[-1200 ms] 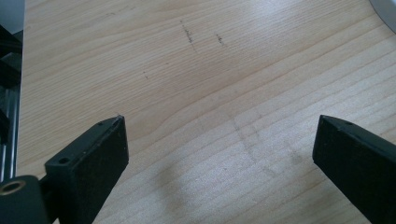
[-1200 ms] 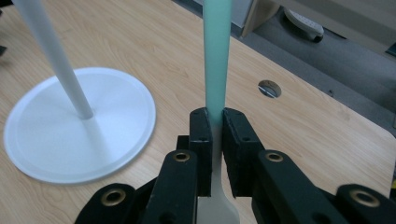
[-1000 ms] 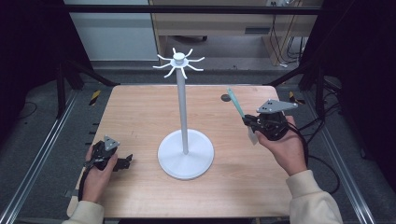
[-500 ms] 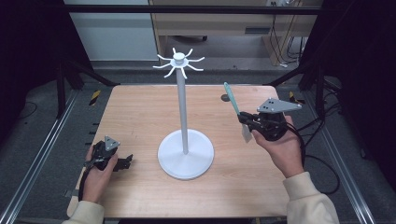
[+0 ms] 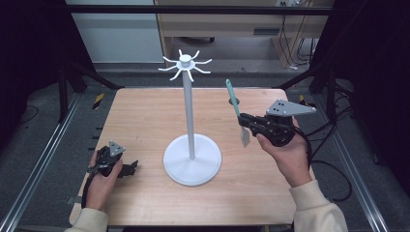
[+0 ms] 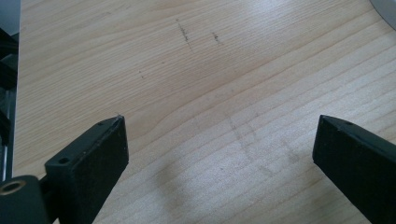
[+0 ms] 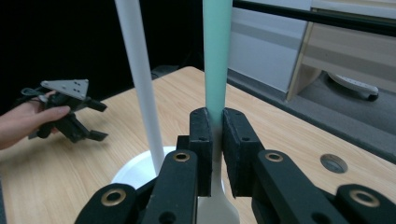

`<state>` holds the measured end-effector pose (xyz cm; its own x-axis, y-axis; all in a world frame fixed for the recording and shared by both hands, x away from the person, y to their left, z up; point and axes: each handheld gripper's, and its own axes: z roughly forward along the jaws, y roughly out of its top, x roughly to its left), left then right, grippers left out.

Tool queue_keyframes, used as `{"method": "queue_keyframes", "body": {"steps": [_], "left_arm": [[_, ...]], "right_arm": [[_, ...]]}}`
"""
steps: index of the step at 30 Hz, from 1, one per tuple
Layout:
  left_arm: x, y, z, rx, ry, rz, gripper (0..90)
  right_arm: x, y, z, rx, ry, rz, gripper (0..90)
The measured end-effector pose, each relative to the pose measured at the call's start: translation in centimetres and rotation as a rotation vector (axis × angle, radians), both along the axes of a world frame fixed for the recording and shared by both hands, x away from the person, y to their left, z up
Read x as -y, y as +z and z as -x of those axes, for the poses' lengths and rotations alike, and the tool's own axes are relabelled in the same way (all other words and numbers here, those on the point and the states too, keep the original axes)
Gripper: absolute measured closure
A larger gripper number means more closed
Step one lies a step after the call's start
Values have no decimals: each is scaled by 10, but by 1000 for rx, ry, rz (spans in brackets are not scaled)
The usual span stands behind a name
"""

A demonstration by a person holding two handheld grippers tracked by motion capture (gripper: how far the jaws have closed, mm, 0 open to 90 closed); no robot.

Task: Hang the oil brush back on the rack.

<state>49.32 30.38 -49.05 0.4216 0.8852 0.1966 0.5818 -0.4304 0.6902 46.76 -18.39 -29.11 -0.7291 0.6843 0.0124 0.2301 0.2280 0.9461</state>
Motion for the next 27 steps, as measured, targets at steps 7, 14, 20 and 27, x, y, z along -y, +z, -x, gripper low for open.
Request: {"method": "queue_keyframes", "body": {"steps": [7,14,20,27], "left_arm": [[-1,0,0,2,4,1,30],[-1,0,0,2,3,2,30],[-1,0,0,2,2,3,30],[0,0,0,-1,1,4,30]], "right_arm": [[-10,5,7,23,22,-27,824],[-20,11,9,46,44,-54,824],[-24,17,13,61,58,-64,824],[-24,22,16,72,64,-71,824]]}}
